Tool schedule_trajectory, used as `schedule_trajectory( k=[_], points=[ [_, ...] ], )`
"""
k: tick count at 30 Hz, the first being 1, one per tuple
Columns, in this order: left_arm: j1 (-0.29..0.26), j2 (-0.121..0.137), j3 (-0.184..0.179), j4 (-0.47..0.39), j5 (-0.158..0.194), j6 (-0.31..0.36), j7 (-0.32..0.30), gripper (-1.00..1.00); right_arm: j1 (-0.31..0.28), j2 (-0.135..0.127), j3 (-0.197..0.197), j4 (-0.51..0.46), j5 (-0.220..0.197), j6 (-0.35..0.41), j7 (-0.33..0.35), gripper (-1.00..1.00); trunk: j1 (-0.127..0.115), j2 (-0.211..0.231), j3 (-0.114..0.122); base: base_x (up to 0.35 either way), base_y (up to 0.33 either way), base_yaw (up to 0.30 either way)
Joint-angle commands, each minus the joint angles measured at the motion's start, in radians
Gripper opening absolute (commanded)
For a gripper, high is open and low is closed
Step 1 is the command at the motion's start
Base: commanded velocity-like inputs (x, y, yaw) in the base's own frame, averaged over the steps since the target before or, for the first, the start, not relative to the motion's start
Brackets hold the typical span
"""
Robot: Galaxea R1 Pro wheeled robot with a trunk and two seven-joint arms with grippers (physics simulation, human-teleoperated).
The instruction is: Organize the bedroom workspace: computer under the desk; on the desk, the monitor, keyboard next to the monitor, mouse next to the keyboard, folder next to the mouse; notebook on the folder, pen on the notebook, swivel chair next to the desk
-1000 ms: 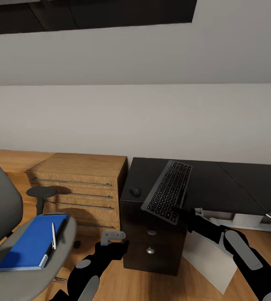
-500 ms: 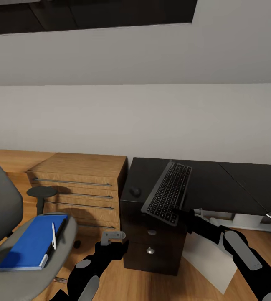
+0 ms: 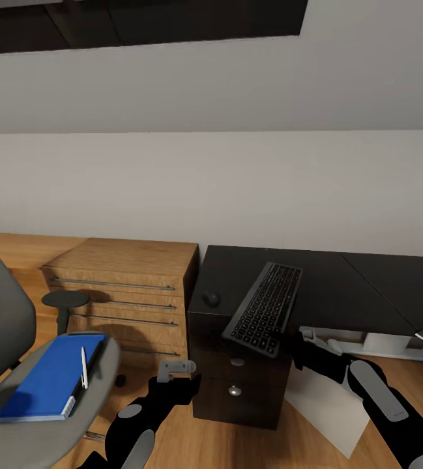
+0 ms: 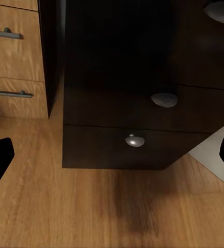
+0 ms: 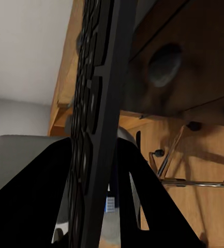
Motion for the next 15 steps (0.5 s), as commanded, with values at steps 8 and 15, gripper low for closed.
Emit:
schedule_trajectory(
  k=[8, 15],
  points=[
    [-0.001, 0.001, -0.003, -0.003, 0.010, 0.000, 0.011, 1.00, -0.001, -0.001, 0.001, 0.002, 0.002, 0.001, 0.003, -1.00, 0.000, -0.001, -0.001, 0.104, 0.000, 0.000],
    [-0.001, 0.001, -0.003, -0.003, 0.011, 0.001, 0.011, 1.00, -0.001, -0.001, 0.001, 0.002, 0.002, 0.001, 0.003, -1.00, 0.000, -0.001, -0.001, 0.029, 0.000, 0.000]
  ],
)
